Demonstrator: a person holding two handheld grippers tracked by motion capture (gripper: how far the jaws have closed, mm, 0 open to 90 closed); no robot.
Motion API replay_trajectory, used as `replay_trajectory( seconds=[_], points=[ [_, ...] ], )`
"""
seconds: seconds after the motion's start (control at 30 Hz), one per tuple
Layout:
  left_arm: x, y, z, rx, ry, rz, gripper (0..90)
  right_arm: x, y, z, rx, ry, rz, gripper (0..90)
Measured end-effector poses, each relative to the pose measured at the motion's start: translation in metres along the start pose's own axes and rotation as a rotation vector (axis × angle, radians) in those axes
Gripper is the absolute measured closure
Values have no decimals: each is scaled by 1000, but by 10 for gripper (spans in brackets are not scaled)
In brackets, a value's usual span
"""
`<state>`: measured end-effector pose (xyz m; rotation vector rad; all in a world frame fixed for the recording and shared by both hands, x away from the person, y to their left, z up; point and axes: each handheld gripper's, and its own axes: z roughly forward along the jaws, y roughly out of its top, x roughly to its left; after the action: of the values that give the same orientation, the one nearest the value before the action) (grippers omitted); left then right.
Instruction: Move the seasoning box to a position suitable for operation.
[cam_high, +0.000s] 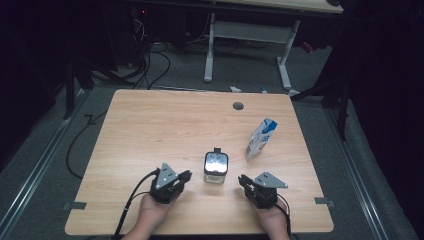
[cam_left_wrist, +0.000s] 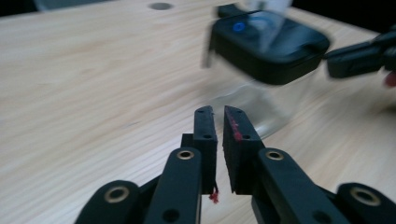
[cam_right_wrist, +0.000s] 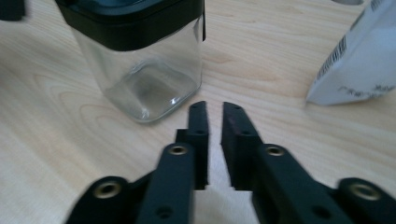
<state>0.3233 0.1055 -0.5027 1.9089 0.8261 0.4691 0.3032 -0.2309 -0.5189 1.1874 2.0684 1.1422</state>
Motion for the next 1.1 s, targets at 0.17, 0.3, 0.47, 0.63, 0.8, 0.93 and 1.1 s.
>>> replay_trajectory(
  seconds=[0.17, 0.3, 0.47, 0.63, 0.8, 0.93, 1.1],
  points=[
    [26, -19, -26, 41, 85, -17, 711, 4, 11, 20, 2, -40, -27, 898],
    [38, -32, -38, 25, 126, -30, 691, 3, 21, 33, 20, -54, -31, 897],
    [49, -34, -47, 0, 145, -73, 718, 4, 30, 42, 31, -44, -45, 897],
    [53, -35, -49, 0, 141, -78, 731, 8, 34, 48, 41, -36, -60, 896],
    [54, -37, -52, -8, 139, -90, 737, 11, 37, 54, 37, -8, -62, 897],
    [55, -39, -54, -10, 138, -101, 737, 17, 38, 59, 35, 27, -79, 896],
    [53, -41, -55, -3, 130, -115, 740, 27, 38, 65, 29, 56, -94, 895]
  ],
)
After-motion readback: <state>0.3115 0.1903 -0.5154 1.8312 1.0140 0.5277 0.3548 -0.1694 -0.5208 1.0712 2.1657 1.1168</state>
